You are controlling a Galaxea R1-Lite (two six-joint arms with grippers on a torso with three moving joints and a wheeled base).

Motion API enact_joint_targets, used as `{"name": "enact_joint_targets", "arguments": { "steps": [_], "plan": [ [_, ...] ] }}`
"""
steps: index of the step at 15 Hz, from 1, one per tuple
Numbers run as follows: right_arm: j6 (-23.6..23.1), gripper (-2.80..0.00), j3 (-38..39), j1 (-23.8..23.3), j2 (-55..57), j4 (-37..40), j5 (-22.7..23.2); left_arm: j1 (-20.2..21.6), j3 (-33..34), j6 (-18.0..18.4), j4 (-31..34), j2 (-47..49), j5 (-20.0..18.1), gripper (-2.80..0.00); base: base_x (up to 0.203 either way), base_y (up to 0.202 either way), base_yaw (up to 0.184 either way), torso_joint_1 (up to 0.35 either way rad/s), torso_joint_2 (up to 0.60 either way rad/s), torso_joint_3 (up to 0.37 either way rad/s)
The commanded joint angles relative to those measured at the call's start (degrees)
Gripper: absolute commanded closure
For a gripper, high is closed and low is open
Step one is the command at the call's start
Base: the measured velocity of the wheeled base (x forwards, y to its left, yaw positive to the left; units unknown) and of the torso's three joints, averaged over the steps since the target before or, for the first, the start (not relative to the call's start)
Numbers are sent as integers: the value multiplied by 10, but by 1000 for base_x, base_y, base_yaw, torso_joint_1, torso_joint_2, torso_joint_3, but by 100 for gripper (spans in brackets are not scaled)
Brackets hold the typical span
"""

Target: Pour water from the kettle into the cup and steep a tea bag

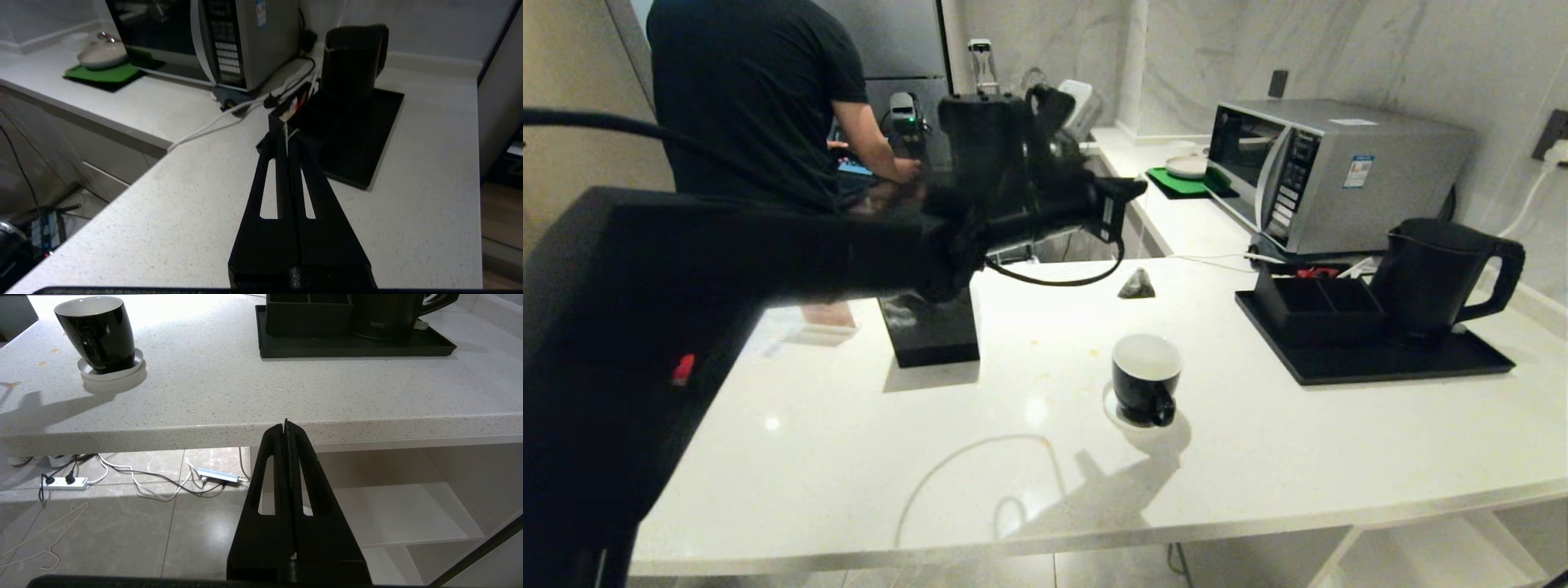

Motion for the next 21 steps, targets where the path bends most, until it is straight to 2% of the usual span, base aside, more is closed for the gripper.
{"name": "enact_joint_targets", "arguments": {
  "steps": [1,7,18,21],
  "plan": [
    [0,0,0,0,0,0,0,6,1,0,-1,-30,-1,0,0,0,0,0,0,0],
    [0,0,0,0,0,0,0,40,3,-1,45,-89,2,0,0,0,0,0,0,0],
    [0,0,0,0,0,0,0,133,5,-2,49,-105,5,0,0,0,0,0,0,0],
    [0,0,0,0,0,0,0,155,4,-1,68,-109,3,0,0,0,0,0,0,0]
  ]
}}
